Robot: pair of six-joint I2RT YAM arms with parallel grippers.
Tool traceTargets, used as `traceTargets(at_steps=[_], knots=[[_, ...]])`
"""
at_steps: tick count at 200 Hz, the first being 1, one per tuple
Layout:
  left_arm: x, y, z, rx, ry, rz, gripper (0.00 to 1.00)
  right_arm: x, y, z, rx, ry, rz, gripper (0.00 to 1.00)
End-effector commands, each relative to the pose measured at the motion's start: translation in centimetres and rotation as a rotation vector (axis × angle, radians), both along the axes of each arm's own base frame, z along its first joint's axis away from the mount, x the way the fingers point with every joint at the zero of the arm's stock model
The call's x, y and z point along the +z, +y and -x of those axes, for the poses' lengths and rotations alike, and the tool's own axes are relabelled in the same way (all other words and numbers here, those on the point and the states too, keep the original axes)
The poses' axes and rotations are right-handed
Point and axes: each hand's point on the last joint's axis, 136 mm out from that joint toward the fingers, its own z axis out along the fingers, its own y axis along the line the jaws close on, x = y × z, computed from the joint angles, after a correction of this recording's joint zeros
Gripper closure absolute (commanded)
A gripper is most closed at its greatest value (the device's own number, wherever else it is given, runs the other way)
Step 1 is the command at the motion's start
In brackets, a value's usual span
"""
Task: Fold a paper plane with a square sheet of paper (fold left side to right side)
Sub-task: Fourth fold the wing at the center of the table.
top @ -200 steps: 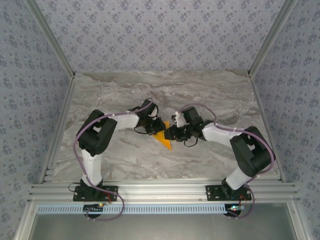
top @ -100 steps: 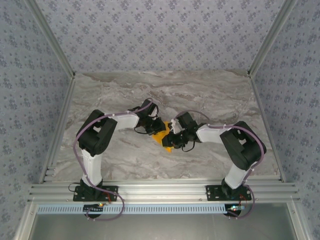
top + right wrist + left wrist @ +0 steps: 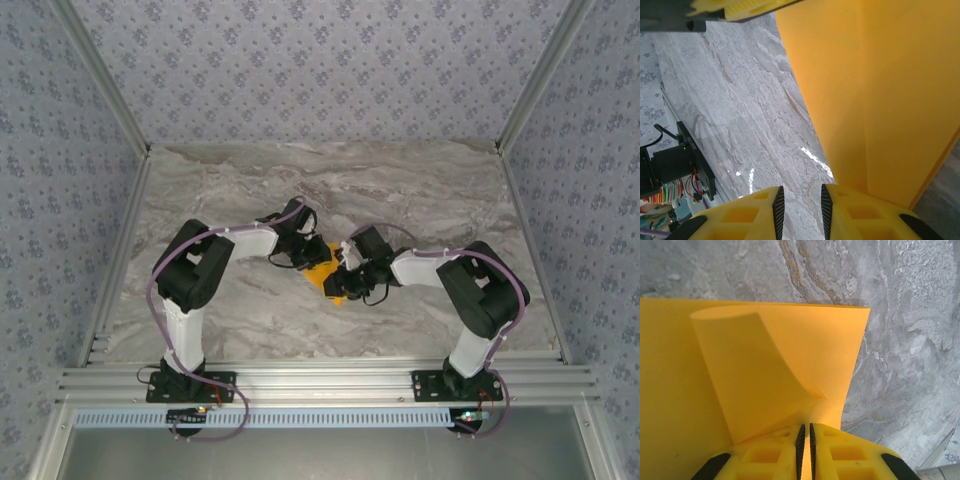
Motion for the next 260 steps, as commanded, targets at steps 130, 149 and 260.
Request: traceTargets(at_steps=[130, 149, 260], knots=[[-3.5, 3.2, 2.4, 0.013, 0.096, -0.161, 0.87, -2.7, -2.3, 5.1, 0.059, 0.141, 0.119, 0.73], [-3.5, 3.2, 2.4, 0.013, 0.096, -0.161, 0.87, -2.5, -2.2, 5.7, 0.064, 0.151, 0.101, 0.73], [-3.0, 3.0, 2.3, 0.012, 0.085, -0.147, 0.87, 4.7, -2.2, 0.6, -0.06, -0.018, -0.085, 0.76]])
